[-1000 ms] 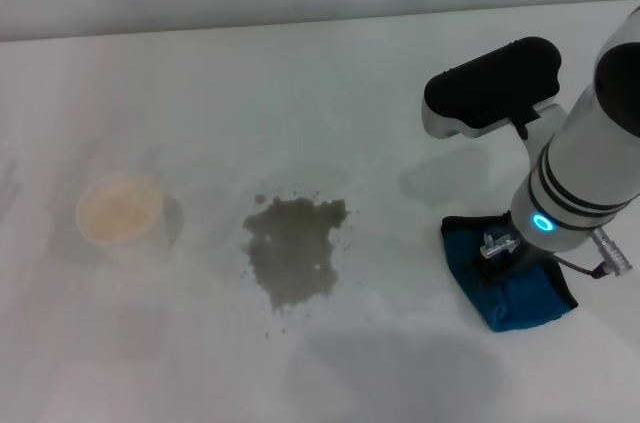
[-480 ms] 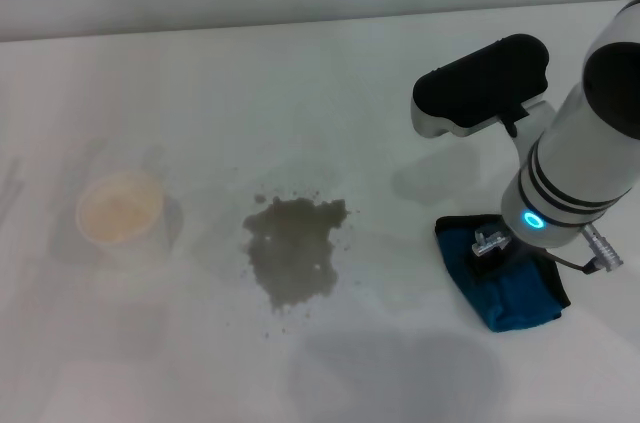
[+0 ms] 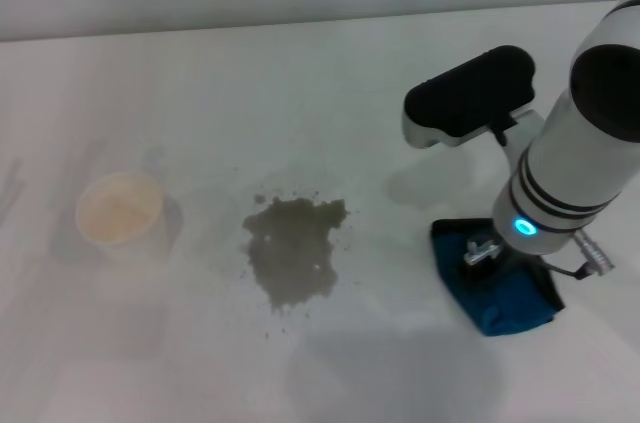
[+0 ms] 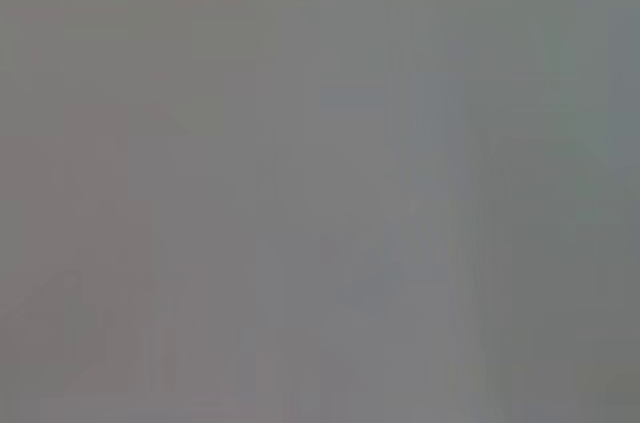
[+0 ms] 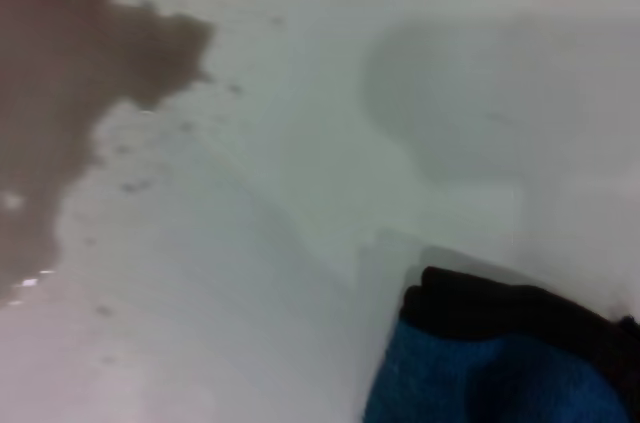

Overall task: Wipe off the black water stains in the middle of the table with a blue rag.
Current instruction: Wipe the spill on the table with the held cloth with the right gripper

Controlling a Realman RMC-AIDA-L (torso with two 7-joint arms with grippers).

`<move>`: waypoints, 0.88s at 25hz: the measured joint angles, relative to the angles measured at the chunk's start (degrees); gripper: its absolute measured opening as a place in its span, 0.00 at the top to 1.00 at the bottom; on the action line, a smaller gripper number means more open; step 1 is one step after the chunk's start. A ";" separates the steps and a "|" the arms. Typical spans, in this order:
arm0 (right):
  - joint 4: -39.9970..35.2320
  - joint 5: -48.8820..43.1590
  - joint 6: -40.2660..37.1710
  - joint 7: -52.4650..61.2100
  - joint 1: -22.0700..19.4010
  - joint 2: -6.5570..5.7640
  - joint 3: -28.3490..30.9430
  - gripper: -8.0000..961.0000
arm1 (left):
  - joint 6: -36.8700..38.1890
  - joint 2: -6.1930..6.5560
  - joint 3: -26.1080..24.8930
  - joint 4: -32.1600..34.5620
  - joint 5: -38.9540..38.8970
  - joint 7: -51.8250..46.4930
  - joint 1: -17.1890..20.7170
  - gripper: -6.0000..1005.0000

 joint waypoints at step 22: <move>13.26 14.94 -16.70 -3.79 17.98 0.33 -8.91 0.97 | 0.38 0.01 0.40 1.50 0.70 0.00 0.05 0.11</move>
